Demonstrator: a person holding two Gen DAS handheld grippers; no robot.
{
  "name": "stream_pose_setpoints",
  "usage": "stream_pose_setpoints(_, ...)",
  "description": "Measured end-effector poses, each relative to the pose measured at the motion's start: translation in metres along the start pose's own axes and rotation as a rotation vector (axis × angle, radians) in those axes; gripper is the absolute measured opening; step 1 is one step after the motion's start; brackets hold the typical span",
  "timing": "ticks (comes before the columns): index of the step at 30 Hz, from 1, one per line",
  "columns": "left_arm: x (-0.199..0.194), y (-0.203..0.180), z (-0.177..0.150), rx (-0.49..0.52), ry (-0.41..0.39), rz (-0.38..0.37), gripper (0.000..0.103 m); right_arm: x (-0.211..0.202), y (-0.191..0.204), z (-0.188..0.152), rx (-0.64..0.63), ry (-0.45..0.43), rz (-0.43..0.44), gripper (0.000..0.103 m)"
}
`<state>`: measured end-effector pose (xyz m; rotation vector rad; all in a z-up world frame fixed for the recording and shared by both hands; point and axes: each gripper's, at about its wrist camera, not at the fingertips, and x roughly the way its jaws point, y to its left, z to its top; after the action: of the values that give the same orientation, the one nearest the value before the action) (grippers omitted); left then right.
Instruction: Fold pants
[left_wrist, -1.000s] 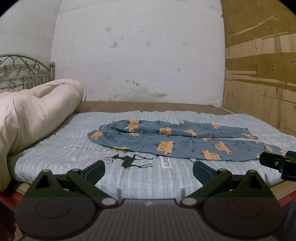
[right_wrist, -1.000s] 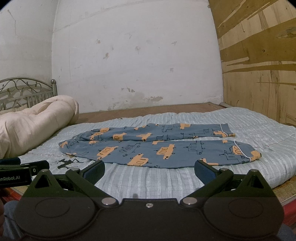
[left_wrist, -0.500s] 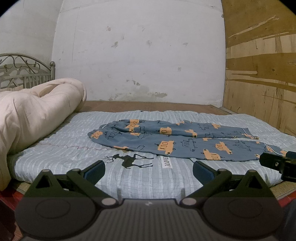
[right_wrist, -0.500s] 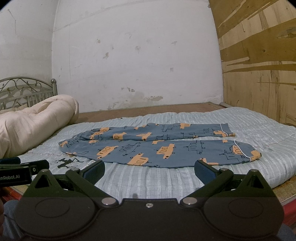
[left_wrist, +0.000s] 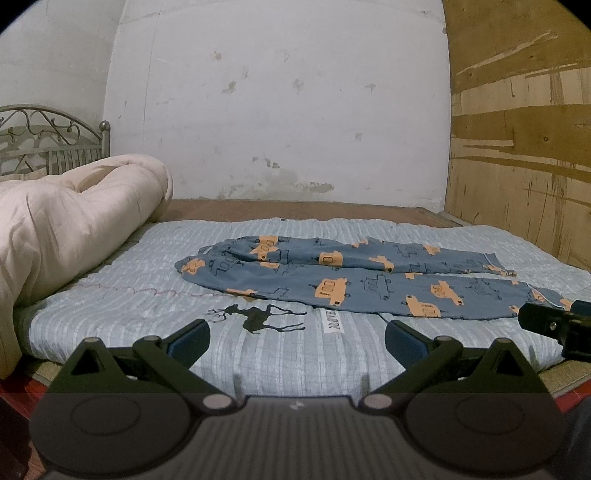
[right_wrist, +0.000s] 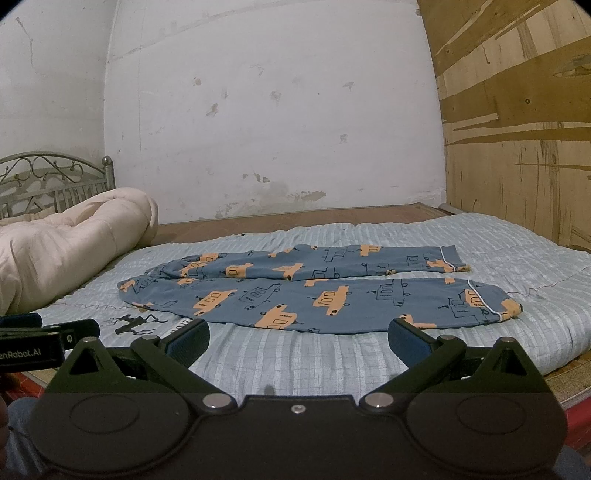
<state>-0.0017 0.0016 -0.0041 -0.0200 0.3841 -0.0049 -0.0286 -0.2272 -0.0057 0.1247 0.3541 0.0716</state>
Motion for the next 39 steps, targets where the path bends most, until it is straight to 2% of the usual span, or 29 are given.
stream_pose_setpoints(9,0.007,-0.003,0.0,0.005,0.033,0.006,0.102,0.002,0.0,-0.001,0.002,0.009,0.002,0.102)
stream_pose_setpoints(15,0.02,-0.006,0.006,0.011,0.085,0.01,0.102,0.016,-0.001,-0.007,0.005,0.04,0.01,0.102)
stream_pose_setpoints(20,0.041,-0.005,0.016,0.015,0.162,0.011,0.102,0.026,-0.002,0.004,0.009,0.057,0.025,0.102)
stream_pose_setpoints(23,0.062,-0.002,0.028,0.015,0.238,0.002,0.102,0.037,-0.006,0.012,0.012,0.065,0.055,0.102)
stream_pose_setpoints(27,0.099,0.011,0.056,0.026,0.309,-0.016,0.102,0.067,-0.019,0.028,0.021,0.093,0.148,0.102)
stream_pose_setpoints(30,0.134,0.027,0.084,0.065,0.302,0.003,0.102,0.099,-0.035,0.048,0.026,0.15,0.234,0.102)
stream_pose_setpoints(32,0.163,0.035,0.104,0.11,0.287,0.031,0.102,0.122,-0.045,0.067,-0.023,0.172,0.289,0.102)
stream_pose_setpoints(36,0.245,0.057,0.145,0.206,0.266,0.075,0.102,0.188,-0.064,0.107,-0.123,0.215,0.362,0.102)
stream_pose_setpoints(39,0.308,0.075,0.168,0.201,0.276,0.045,0.102,0.25,-0.079,0.132,-0.191,0.265,0.389,0.102)
